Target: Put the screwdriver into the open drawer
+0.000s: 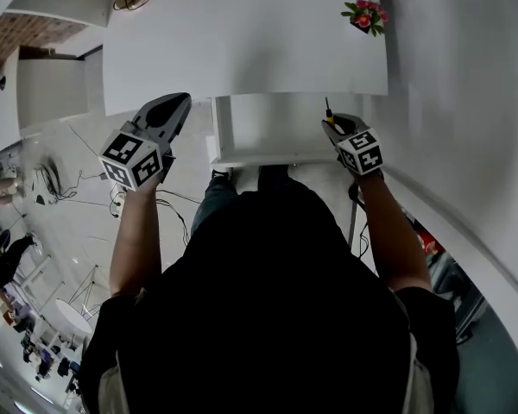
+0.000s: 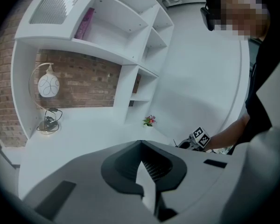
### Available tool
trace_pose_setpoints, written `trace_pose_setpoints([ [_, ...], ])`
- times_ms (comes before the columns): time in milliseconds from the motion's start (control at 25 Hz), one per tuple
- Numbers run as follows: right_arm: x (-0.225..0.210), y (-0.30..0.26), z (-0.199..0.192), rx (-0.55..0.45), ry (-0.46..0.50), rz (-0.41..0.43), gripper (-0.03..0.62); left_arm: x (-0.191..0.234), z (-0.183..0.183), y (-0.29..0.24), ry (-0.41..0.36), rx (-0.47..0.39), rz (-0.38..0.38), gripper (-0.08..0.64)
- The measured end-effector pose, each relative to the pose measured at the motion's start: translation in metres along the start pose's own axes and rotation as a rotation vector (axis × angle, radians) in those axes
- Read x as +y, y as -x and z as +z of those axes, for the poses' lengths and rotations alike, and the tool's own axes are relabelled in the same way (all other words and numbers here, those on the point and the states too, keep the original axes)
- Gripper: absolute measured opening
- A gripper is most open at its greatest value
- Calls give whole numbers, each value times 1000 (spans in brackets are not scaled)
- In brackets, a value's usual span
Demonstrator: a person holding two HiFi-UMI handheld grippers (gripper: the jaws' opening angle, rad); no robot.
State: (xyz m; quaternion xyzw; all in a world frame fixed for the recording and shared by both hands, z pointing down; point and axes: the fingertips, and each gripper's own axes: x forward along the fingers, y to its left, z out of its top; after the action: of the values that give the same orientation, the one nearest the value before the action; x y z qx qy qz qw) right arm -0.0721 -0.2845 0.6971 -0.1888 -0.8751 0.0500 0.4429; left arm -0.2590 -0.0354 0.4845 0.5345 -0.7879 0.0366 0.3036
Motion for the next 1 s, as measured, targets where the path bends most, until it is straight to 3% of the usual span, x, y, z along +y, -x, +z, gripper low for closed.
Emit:
trace_pose_setpoints([
  [1000,1,-87,-66,235,63,85,94,29,-36,4,84,44,41,16],
])
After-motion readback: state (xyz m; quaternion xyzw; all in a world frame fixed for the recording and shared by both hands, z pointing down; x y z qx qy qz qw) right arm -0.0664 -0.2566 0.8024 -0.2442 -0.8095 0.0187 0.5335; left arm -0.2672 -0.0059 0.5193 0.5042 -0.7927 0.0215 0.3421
